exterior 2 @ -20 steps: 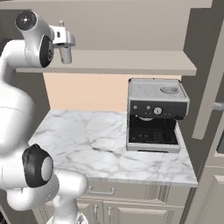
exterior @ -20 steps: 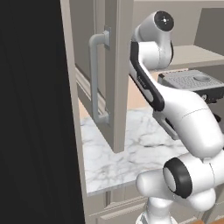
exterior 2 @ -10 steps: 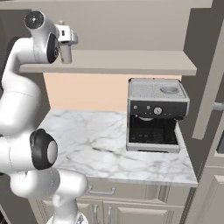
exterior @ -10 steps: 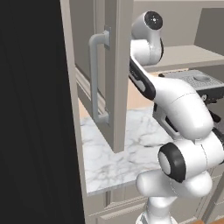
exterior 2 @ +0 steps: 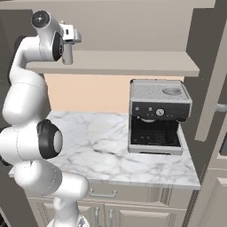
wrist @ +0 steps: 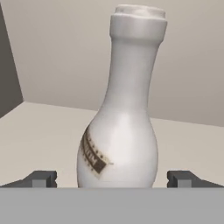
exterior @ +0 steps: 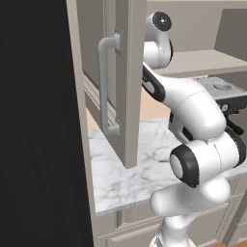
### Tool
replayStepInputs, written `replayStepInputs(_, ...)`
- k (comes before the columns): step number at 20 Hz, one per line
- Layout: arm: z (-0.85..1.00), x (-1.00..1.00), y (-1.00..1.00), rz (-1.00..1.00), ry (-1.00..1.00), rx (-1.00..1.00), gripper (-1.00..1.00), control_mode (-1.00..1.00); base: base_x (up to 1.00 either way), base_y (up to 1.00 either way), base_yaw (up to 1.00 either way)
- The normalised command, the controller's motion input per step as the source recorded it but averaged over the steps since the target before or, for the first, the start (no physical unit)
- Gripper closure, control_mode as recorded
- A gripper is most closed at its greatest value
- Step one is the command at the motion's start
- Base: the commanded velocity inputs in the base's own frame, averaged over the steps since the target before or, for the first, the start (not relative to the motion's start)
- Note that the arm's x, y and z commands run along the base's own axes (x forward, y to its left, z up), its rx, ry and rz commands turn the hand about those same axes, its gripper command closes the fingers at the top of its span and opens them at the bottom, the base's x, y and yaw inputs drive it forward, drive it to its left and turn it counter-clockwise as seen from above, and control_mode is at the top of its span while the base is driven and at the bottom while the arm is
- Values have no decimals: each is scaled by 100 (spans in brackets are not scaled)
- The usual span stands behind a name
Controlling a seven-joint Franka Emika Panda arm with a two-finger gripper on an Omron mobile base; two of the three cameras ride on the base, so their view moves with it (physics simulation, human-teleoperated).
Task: Open the cabinet directly in front. Then move the liquor and the cup to the dining counter with the candle on it.
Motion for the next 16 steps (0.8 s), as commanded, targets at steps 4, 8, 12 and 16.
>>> replayStepInputs(4,0,26,9,0,0,0,-100,-100,0,0,0)
replayStepInputs(8,-1,22,14,0,0,0,100,-100,0,0,0)
replayStepInputs(12,0,5,3,0,0,0,100,-100,0,0,0)
replayStepInputs(16,0,0,0,0,0,0,100,-100,0,0,0)
